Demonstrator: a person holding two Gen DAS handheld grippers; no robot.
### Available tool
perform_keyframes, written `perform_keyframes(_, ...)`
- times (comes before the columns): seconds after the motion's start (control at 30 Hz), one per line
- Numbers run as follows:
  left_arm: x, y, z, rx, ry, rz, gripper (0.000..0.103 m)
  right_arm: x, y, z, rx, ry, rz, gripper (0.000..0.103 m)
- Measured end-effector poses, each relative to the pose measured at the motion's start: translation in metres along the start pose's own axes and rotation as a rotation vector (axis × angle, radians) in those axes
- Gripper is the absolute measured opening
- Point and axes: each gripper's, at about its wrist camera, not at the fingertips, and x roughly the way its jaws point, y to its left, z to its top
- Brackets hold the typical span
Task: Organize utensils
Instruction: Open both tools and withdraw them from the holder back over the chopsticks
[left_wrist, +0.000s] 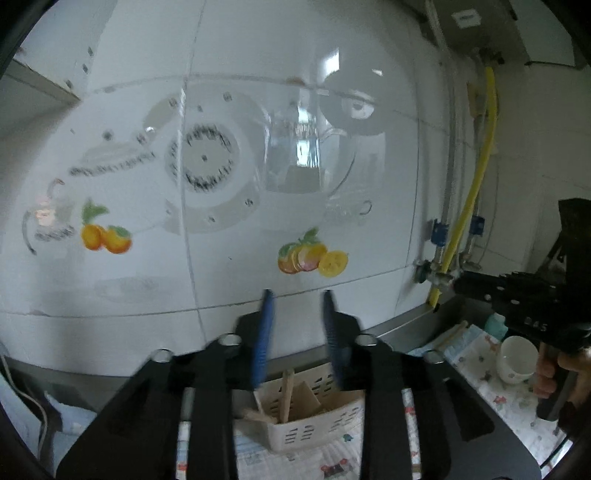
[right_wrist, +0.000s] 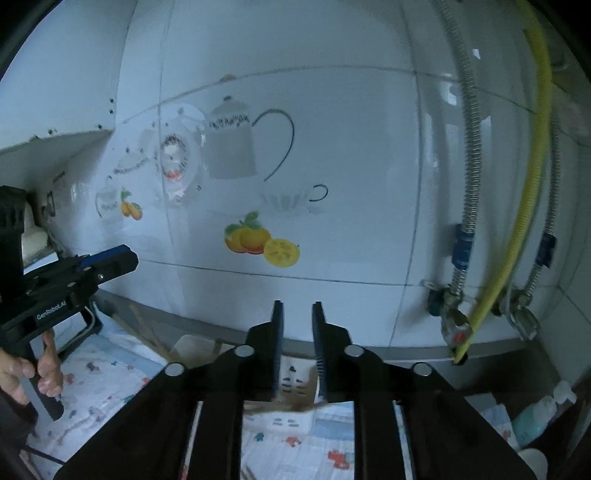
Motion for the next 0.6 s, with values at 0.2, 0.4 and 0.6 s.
perform_keyframes(0.2,-0.060,-0.001,-0.008,0.004,-0.027,0.001,0.046,-0.068,0.007,-0.016,0.021,-0.012,0.069,0.019)
perform_keyframes(0.4,-0.116,-0.008,-0.037,0.023,-0.014,0.014,0.063,-0.130,0.015,-0.046,0.031,-0.013,0.119,0.021)
perform_keyframes(0.6,-0.154,-0.006,-0.073,-0.020,0.034,0.019,0.067,-0.181,0.009,-0.061,0.061,-0.011,0.140,0.021)
